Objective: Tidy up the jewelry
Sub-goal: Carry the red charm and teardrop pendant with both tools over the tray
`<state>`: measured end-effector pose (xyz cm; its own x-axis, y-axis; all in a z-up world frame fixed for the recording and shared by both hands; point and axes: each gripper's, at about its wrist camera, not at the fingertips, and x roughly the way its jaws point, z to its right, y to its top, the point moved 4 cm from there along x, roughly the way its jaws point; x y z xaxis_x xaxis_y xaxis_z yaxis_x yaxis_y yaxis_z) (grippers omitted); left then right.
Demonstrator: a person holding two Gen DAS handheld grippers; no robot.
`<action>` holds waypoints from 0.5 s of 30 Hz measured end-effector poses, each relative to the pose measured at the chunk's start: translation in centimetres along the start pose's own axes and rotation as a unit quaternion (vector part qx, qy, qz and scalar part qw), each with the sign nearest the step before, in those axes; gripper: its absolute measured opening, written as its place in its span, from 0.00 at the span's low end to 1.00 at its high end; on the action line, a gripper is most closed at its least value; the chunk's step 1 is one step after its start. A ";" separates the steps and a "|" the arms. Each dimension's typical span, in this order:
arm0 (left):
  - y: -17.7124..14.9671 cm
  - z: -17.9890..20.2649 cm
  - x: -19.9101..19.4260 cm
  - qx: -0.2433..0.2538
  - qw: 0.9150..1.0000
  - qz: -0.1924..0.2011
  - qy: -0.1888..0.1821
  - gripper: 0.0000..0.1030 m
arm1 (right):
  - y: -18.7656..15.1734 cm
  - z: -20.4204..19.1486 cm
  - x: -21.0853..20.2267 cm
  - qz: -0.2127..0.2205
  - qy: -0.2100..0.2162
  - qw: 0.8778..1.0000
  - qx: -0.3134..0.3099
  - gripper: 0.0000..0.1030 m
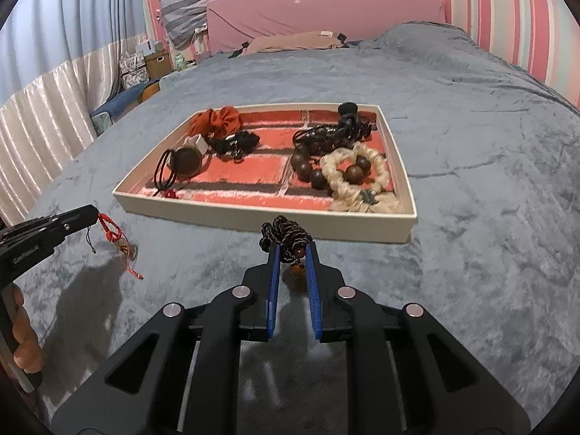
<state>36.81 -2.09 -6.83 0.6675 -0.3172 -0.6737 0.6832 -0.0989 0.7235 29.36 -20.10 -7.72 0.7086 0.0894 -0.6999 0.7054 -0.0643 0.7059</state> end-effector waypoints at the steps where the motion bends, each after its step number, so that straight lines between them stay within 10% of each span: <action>1: 0.2 0.1 -0.1 0.001 1.000 0.002 -0.001 0.01 | 0.3 0.2 -0.1 0.002 -0.001 1.000 0.001 0.15; 15: 7.0 2.6 -0.4 0.020 0.999 0.043 -0.003 0.01 | 6.4 2.0 -0.2 0.030 -0.016 0.999 0.000 0.15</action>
<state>40.50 -5.13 -1.12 0.7212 -0.3320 -0.6080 0.6108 -0.1095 0.7842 33.75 -22.57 -3.25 0.7496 0.0532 -0.6598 0.6619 -0.0679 0.7465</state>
